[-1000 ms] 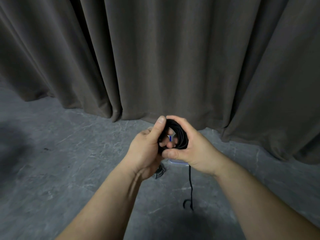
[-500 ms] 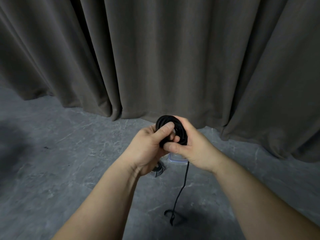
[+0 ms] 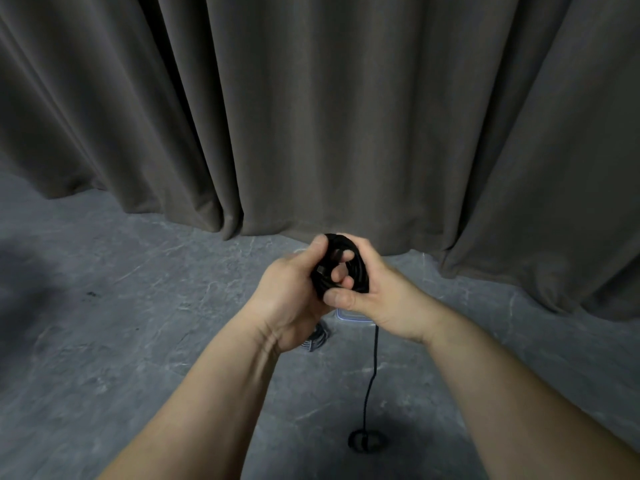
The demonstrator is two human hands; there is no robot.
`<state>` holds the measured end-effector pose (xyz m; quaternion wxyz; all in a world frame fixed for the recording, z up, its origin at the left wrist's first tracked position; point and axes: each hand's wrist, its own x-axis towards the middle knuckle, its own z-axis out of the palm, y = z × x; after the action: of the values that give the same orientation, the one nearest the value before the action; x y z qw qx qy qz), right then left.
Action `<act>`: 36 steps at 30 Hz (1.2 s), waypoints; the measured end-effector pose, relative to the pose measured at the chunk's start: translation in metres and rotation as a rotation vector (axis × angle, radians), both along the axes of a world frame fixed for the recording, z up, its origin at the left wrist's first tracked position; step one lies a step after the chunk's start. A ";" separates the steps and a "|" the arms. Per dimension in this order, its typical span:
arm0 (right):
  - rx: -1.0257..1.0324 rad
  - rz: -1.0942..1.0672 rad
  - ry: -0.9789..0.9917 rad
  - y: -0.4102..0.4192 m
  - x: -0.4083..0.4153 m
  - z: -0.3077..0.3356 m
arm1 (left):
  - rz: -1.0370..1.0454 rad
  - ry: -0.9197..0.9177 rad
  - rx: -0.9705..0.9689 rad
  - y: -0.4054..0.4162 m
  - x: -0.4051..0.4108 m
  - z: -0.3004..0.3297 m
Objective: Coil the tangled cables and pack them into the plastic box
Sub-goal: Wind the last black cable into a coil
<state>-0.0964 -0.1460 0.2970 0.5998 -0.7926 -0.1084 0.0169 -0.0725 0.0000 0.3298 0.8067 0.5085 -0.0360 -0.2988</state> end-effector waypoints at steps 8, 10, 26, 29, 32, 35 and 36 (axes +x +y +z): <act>0.065 -0.083 0.003 0.002 -0.003 0.006 | 0.160 -0.214 0.073 -0.006 0.000 -0.005; 0.055 -0.105 0.007 0.002 -0.003 0.011 | 0.185 -0.245 0.076 -0.005 0.001 -0.005; -0.616 -0.433 -0.154 -0.004 0.000 -0.006 | 0.640 -0.128 0.047 0.022 0.031 -0.011; -0.767 -0.127 -0.148 0.015 -0.004 0.009 | 0.644 -0.337 0.301 0.015 0.028 -0.015; -0.559 -0.041 -0.186 0.023 -0.005 0.024 | 0.545 -0.505 0.571 0.012 0.023 -0.025; -0.249 -0.129 -0.186 0.022 -0.005 0.030 | 0.378 -0.456 0.474 0.006 0.014 -0.027; -0.129 -0.160 -0.163 0.023 -0.005 0.030 | 0.334 -0.431 0.434 0.003 0.010 -0.025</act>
<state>-0.1013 -0.1226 0.3270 0.5364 -0.8343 -0.0919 -0.0883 -0.0623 0.0027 0.3047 0.6914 0.7186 -0.0575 -0.0491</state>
